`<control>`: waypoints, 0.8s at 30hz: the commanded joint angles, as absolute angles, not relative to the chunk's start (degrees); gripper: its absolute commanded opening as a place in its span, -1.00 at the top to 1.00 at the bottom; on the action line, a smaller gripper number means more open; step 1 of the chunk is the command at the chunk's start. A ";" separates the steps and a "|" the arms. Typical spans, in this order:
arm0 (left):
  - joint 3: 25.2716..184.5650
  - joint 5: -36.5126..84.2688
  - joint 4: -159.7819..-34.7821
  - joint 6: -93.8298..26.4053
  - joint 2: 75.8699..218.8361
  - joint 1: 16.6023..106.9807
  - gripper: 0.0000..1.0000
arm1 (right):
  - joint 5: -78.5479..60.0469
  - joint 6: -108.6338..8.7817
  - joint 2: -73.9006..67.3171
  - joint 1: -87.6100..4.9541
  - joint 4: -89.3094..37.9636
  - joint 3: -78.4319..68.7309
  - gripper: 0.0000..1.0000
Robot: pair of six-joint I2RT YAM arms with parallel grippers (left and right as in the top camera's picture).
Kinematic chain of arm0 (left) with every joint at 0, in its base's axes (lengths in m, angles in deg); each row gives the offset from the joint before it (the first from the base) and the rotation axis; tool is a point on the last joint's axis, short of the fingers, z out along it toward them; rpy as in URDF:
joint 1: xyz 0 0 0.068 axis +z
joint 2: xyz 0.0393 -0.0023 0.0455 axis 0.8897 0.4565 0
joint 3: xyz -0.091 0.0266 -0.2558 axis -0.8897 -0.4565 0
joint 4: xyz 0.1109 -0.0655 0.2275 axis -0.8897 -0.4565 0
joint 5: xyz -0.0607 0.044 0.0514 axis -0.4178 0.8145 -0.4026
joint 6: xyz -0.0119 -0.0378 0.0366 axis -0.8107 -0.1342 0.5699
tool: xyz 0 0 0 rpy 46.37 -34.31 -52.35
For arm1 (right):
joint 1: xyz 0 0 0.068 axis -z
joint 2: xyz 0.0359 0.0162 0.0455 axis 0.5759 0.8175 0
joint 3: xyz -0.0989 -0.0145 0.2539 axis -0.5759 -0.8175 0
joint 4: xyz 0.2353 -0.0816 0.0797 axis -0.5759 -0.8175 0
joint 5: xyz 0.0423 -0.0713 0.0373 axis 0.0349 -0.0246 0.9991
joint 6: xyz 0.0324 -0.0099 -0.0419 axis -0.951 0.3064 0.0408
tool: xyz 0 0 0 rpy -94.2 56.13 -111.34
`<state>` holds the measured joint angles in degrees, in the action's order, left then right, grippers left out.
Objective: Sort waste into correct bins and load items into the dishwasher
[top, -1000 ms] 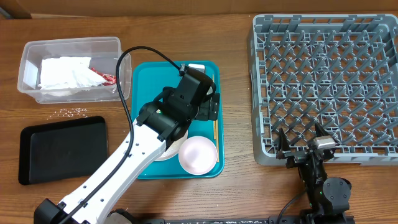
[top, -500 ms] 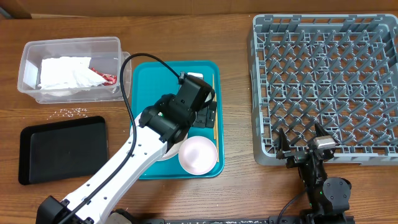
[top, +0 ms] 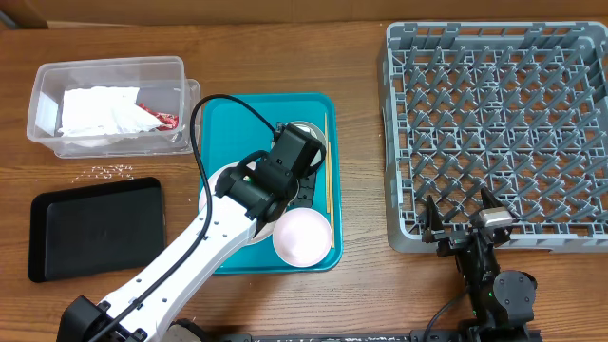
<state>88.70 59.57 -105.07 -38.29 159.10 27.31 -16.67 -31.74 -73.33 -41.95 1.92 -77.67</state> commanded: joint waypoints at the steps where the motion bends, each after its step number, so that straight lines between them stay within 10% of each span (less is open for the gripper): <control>1: 88.39 58.91 -104.92 -38.68 158.95 27.55 0.67 | -17.24 -31.68 -73.90 -41.80 2.29 -78.26 -1.00; 3: 88.39 58.41 -105.18 -38.90 158.95 27.55 0.92 | -17.24 -31.68 -73.90 -41.80 2.29 -78.26 -1.00; 12: 88.39 56.88 -105.14 -38.90 158.95 27.57 0.92 | -17.24 -31.68 -73.90 -41.80 2.29 -78.26 -1.00; 18: 88.39 60.14 -105.05 -38.88 158.95 27.57 -0.95 | -17.24 -31.68 -73.90 -41.80 2.29 -78.26 -1.00; 24: 88.39 64.44 -105.14 -38.88 158.95 27.57 -1.00 | -17.24 -31.68 -73.90 -41.80 2.29 -78.26 -1.00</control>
